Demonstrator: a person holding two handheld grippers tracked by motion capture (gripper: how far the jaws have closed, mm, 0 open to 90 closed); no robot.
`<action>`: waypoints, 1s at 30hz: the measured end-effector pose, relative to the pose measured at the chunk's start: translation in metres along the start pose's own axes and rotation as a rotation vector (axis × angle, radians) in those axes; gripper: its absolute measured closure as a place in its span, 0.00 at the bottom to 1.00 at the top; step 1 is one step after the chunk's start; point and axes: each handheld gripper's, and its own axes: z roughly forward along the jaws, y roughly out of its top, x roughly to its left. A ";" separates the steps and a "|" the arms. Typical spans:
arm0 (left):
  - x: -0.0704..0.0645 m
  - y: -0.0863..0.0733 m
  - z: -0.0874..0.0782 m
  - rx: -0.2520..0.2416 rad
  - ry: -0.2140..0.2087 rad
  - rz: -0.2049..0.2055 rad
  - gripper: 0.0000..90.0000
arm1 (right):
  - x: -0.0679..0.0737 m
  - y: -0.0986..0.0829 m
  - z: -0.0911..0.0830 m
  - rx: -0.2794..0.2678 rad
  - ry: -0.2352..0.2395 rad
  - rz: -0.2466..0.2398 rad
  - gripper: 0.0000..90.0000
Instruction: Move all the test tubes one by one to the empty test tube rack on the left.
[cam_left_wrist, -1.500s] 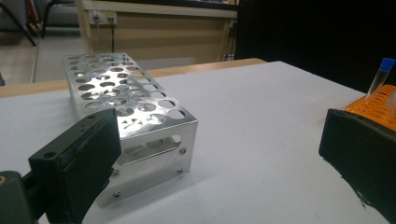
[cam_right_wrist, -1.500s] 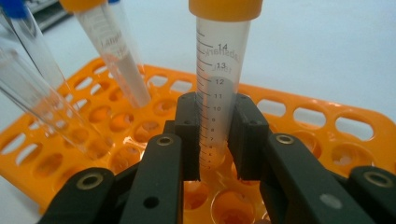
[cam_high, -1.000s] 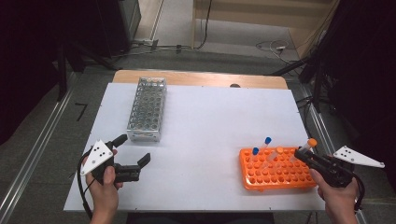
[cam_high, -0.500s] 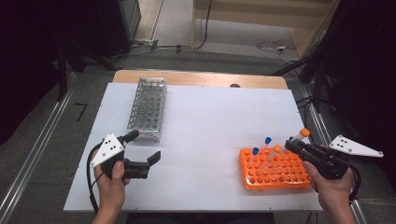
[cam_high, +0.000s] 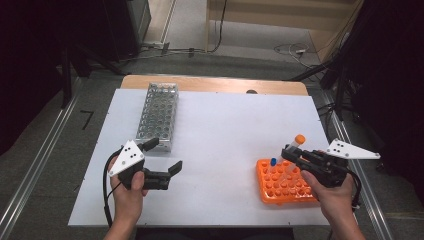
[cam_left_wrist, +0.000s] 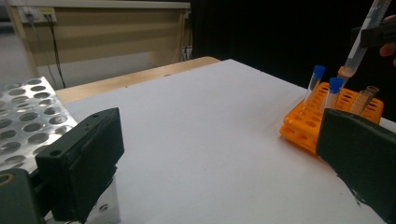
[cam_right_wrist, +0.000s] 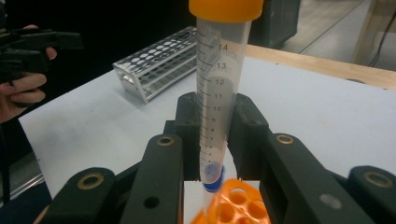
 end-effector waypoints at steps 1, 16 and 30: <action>-0.002 0.001 0.001 0.003 0.001 0.003 0.03 | 0.005 0.000 0.007 0.005 0.018 -0.007 0.81; -0.035 0.009 0.030 0.055 -0.038 0.001 0.24 | 0.050 -0.011 0.057 0.068 0.114 -0.045 0.81; -0.067 0.009 0.049 0.085 -0.259 -0.013 0.42 | 0.077 -0.033 0.083 0.130 0.158 -0.072 0.81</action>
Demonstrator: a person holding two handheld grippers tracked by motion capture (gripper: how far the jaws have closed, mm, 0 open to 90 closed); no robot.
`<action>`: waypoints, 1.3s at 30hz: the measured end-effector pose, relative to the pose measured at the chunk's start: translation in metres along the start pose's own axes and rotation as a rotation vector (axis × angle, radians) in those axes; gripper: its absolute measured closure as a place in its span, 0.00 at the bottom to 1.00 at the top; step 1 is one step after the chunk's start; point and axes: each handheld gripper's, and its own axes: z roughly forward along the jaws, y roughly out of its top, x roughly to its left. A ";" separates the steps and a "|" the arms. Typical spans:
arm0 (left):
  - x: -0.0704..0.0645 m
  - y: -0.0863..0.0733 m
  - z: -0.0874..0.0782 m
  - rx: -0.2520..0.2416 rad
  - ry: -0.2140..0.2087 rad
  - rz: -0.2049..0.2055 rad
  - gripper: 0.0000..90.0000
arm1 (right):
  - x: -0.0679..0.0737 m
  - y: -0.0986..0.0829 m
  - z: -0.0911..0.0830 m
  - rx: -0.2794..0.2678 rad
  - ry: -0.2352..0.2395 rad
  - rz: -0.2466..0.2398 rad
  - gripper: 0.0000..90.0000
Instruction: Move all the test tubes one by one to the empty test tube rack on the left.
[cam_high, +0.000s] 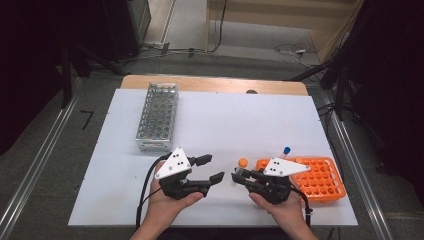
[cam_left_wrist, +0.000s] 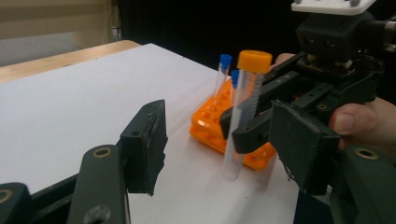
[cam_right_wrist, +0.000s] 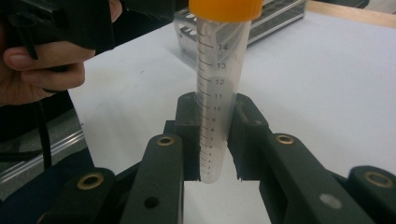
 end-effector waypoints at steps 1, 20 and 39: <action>-0.002 0.000 0.002 0.003 -0.007 0.004 0.42 | 0.000 0.000 0.000 0.000 0.000 0.000 0.81; -0.016 -0.004 0.028 0.050 -0.088 0.001 0.69 | 0.018 -0.004 0.017 0.035 0.063 -0.062 0.81; -0.007 0.005 0.008 -0.027 -0.036 0.007 0.80 | 0.014 0.002 0.005 0.004 0.087 -0.077 0.52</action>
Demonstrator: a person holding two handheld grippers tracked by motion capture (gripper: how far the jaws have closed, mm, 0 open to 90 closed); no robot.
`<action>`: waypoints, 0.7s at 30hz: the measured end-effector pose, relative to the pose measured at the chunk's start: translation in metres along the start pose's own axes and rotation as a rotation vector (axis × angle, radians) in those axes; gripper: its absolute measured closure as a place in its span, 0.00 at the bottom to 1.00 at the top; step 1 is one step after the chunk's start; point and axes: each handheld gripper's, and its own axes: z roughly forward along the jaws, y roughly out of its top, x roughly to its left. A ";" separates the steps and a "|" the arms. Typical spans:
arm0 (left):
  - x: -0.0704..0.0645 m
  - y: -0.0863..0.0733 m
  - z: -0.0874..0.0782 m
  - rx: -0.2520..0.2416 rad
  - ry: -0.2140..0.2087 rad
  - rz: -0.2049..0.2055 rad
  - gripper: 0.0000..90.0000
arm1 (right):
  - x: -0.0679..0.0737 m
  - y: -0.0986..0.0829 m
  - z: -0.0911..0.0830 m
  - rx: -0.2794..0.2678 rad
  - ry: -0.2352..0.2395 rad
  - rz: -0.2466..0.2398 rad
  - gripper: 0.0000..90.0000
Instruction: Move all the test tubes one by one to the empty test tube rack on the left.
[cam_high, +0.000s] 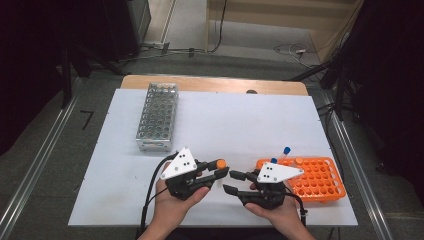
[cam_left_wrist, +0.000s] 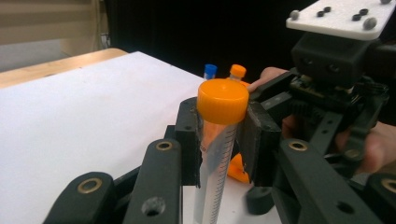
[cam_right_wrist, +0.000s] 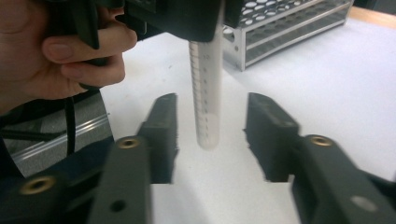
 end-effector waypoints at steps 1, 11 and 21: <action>0.002 0.000 -0.003 -0.003 0.008 0.000 0.80 | -0.001 0.001 -0.002 -0.005 -0.001 0.002 0.46; 0.030 0.005 -0.026 -0.044 0.113 -0.015 0.80 | -0.012 0.012 -0.028 -0.044 -0.038 0.027 0.12; 0.068 0.018 -0.045 -0.113 0.240 -0.036 0.80 | -0.026 0.017 -0.052 -0.079 -0.106 0.045 0.00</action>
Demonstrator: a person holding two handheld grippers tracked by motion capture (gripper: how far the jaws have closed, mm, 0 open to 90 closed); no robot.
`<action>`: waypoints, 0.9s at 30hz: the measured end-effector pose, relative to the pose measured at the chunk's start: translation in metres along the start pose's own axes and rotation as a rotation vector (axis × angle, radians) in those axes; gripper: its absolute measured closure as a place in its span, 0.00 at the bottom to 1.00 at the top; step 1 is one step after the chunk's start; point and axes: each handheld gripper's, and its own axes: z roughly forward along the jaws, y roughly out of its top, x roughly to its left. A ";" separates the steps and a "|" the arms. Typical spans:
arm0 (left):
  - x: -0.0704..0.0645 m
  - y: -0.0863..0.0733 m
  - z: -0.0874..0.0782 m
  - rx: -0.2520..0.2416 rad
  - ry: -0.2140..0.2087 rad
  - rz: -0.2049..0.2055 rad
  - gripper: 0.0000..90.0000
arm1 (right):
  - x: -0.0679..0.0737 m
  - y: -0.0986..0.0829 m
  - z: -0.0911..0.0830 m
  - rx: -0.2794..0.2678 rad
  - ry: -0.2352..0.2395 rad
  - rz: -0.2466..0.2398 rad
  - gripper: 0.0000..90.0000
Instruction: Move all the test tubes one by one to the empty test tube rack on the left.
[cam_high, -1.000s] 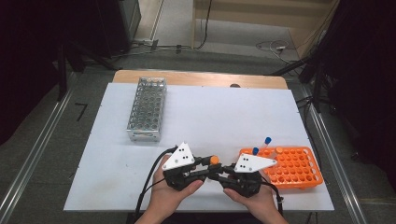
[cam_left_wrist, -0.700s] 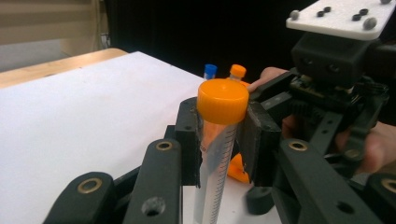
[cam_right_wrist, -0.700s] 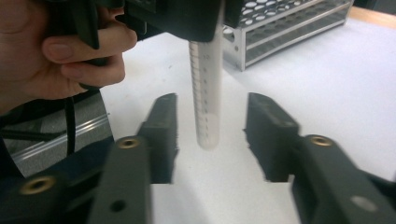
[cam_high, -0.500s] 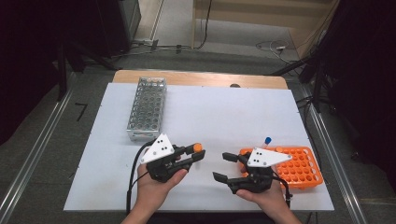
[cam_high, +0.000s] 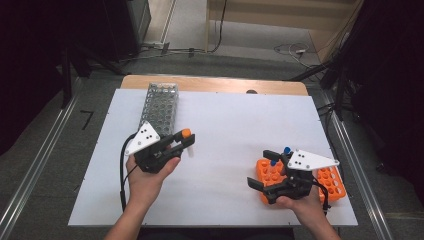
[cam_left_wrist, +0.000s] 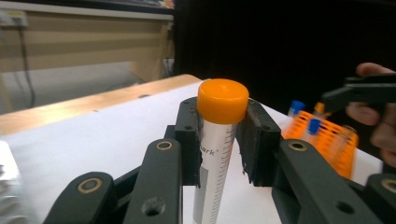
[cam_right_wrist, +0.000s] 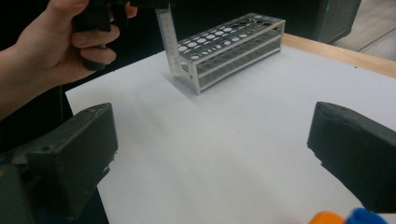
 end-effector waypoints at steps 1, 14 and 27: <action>0.005 0.002 0.000 -0.003 0.011 0.000 0.80 | -0.002 0.001 -0.002 -0.003 0.002 -0.002 0.00; 0.050 0.010 0.012 -0.023 0.105 0.010 0.80 | -0.029 0.001 -0.030 -0.035 -0.083 0.010 0.00; 0.091 0.021 0.033 -0.037 0.181 -0.023 0.80 | -0.057 -0.019 -0.052 -0.048 -0.150 0.046 0.00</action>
